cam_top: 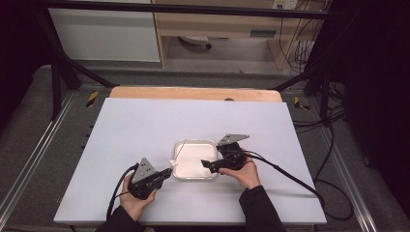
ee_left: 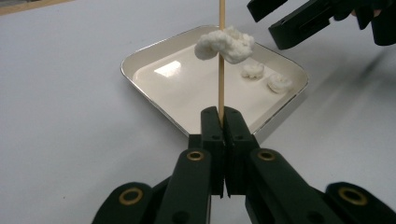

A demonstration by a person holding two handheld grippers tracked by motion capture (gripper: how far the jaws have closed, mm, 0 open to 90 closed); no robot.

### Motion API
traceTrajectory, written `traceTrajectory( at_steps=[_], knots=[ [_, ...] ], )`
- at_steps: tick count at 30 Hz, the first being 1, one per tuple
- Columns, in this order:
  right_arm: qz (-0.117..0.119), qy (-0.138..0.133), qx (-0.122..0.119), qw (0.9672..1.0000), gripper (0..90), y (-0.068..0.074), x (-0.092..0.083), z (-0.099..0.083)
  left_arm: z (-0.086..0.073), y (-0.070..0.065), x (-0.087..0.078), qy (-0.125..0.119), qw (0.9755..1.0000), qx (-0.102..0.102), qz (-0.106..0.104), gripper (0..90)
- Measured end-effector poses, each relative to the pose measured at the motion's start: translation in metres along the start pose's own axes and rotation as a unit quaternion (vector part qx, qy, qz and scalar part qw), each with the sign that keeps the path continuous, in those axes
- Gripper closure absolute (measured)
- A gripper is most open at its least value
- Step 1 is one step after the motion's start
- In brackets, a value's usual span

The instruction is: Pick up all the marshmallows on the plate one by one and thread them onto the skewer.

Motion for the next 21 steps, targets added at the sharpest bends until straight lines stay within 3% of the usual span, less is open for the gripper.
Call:
traceTrajectory(
  at_steps=[7, 13, 21],
  knots=[
    [0.006, 0.041, 0.003, 0.9991, 35.3, -0.004, 0.014, -0.013, -0.001, 0.001, 0.0, 0.002, 1.0, -0.002, -0.001, 88.8],
    [0.02, 0.046, -0.001, 0.9988, 48.6, 0.001, 0.02, -0.017, -0.001, 0.001, 0.0, 0.003, 1.0, -0.001, -0.001, 88.7],
    [0.022, 0.052, -0.031, 0.9979, 60.4, 0.006, 0.024, -0.022, -0.002, 0.0, 0.001, 0.006, 1.0, 0.0, -0.001, 88.8]
  ],
)
Point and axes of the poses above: each handheld gripper's, and its own axes: x roughly forward along the jaws, z roughly out of its top, y roughly to its left, the point moved 8 cm from there along x, roughly forward along the jaws, and after that the axes turned 15 degrees about -x, right-handed, at the moved point
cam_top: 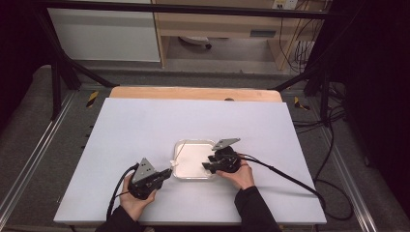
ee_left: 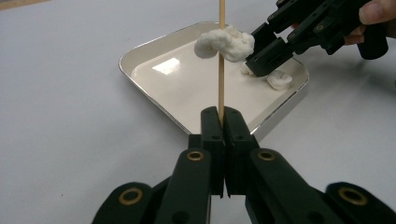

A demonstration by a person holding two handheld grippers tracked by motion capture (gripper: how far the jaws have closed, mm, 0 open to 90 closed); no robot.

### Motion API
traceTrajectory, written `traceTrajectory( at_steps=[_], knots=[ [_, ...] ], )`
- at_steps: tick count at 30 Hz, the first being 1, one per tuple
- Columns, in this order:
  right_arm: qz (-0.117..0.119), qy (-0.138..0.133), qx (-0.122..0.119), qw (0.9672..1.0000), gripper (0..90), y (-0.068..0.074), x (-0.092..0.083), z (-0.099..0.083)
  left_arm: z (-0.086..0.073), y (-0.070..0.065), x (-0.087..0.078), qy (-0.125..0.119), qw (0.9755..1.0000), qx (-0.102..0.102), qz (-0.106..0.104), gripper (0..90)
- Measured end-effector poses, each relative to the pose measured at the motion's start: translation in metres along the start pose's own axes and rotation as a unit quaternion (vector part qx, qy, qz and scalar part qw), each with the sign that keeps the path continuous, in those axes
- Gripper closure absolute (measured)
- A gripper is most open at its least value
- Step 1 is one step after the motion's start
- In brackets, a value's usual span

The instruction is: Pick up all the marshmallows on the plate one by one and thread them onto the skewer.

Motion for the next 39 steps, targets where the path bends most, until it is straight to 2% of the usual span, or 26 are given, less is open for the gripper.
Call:
traceTrajectory(
  at_steps=[4, 13, 16, 20, 23, 27, 30, 34, 39],
  knots=[
    [-0.001, -0.003, -0.015, 0.9999, 67.2, 0.003, 0.0, -0.001, 0.0, 0.0, 0.0, 0.0, 1.0, -0.001, 0.0, 88.8],
    [-0.006, -0.01, -0.016, 0.9998, 75.5, 0.005, 0.0, 0.0, 0.0, -0.001, 0.0, 0.0, 1.0, 0.0, -0.002, 88.8],
    [-0.003, -0.023, -0.012, 0.9996, 76.4, 0.004, -0.004, 0.004, 0.0, -0.001, 0.0, 0.0, 1.0, 0.0, -0.004, 88.8],
    [0.004, -0.051, -0.005, 0.9987, 77.0, 0.005, -0.017, 0.015, 0.0, -0.002, 0.0, 0.0, 1.0, 0.0, -0.005, 88.7],
    [0.008, -0.082, -0.004, 0.9966, 77.4, 0.005, -0.033, 0.025, 0.0, -0.002, 0.0, 0.0, 1.0, 0.0, -0.006, 88.7],
    [0.009, -0.109, 0.0, 0.994, 77.6, 0.004, -0.049, 0.034, -0.001, -0.004, 0.001, 0.003, 1.0, 0.005, -0.008, 88.7],
    [0.013, -0.13, 0.005, 0.9914, 77.8, 0.003, -0.061, 0.041, -0.001, -0.006, 0.002, 0.001, 0.9998, 0.009, -0.018, 88.7],
    [0.016, -0.153, 0.013, 0.9881, 78.0, 0.001, -0.074, 0.048, -0.001, -0.008, 0.003, 0.001, 0.9996, 0.018, -0.021, 88.8],
    [0.022, -0.174, 0.025, 0.9841, 78.0, -0.001, -0.083, 0.057, -0.002, -0.009, 0.002, 0.005, 0.9997, 0.016, -0.016, 88.7]
  ],
)
Point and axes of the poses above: each handheld gripper's, and its own axes: x roughly forward along the jaws, z roughly out of its top, y roughly to its left, the point moved 8 cm from there along x, roughly forward along the jaws, and after that the axes turned 15 degrees about -x, right-handed, at the moved point
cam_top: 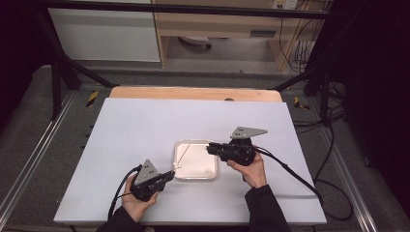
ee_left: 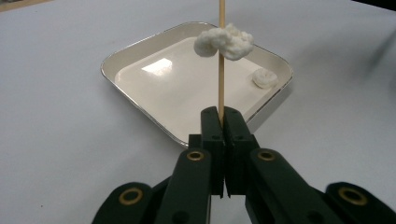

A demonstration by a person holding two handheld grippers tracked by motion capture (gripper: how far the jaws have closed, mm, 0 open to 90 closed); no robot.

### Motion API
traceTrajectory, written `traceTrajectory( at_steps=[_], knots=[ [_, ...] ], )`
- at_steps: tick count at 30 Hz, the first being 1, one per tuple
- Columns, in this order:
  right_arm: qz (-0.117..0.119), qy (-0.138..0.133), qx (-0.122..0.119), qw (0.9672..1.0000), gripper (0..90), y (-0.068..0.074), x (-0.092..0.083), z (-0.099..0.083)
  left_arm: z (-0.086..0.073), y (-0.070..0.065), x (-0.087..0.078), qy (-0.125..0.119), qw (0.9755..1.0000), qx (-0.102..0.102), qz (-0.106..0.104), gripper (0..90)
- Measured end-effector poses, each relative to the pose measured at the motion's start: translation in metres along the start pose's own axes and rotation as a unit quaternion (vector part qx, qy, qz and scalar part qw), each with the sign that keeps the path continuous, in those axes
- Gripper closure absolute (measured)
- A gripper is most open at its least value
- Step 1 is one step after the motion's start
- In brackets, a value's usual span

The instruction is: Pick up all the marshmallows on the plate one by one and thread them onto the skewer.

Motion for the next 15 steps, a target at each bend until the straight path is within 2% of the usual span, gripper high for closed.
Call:
traceTrajectory(
  at_steps=[3, 7, 15],
  knots=[
    [-0.001, -0.007, -0.001, 1.0, 78.0, -0.001, -0.003, 0.005, 0.0, 0.0, 0.0, 0.001, 1.0, 0.002, 0.0, 88.7],
    [0.001, -0.024, 0.009, 0.9997, 78.0, -0.001, -0.005, 0.012, 0.0, -0.001, 0.0, 0.0, 1.0, 0.004, -0.002, 88.8],
    [0.006, -0.043, 0.021, 0.9988, 78.0, -0.004, -0.005, 0.027, 0.0, -0.002, 0.001, 0.001, 1.0, 0.008, -0.004, 88.8]
  ],
)
Point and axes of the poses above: each handheld gripper's, and its own axes: x roughly forward along the jaws, z roughly out of its top, y roughly to its left, the point moved 8 cm from there along x, roughly forward along the jaws, and after that the axes turned 15 degrees about -x, right-handed, at the moved point
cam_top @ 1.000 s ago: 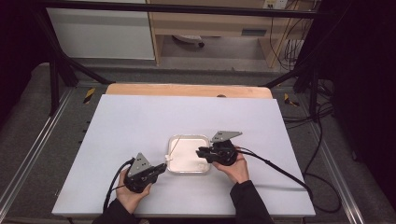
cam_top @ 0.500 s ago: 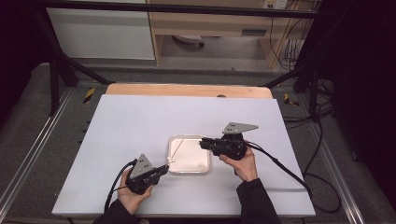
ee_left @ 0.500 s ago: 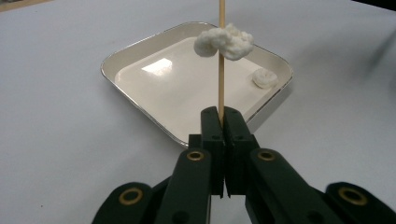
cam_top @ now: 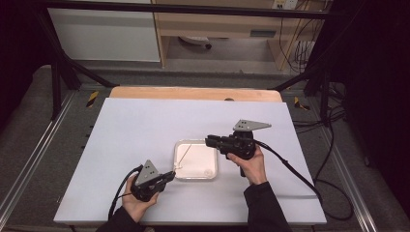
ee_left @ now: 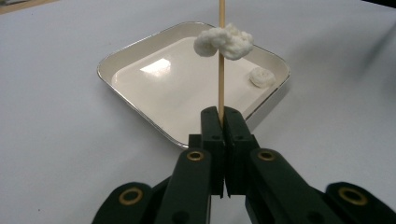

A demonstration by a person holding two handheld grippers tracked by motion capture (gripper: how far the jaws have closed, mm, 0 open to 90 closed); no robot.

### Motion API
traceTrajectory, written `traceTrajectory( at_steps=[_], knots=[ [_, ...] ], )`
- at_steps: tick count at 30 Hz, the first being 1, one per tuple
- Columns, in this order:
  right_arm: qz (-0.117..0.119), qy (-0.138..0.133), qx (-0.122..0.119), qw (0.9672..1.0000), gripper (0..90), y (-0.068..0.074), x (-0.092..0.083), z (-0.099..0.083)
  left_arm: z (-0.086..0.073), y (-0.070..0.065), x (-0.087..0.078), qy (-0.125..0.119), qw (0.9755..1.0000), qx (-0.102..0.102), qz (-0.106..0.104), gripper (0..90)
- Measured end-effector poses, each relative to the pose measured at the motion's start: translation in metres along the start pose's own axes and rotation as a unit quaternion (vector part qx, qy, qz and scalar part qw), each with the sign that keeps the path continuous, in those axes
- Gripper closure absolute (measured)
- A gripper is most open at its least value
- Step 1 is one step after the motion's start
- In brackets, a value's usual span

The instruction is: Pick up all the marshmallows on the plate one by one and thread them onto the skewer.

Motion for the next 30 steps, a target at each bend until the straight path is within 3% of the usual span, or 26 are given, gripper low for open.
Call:
traceTrajectory(
  at_steps=[9, 30],
  knots=[
    [0.018, -0.008, 0.004, 0.9998, 77.9, 0.006, 0.015, 0.014, 0.0, -0.001, 0.0, 0.001, 1.0, 0.004, -0.002, 88.8],
    [0.058, 0.006, 0.015, 0.9982, 77.3, 0.016, 0.033, 0.005, -0.001, -0.002, 0.0, 0.003, 0.9999, 0.012, -0.004, 88.8]
  ],
)
Point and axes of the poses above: each handheld gripper's, and its own axes: x roughly forward along the jaws, z roughly out of its top, y roughly to its left, the point moved 8 cm from there along x, roughly forward along the jaws, and after that the axes turned 15 degrees about -x, right-handed, at the moved point
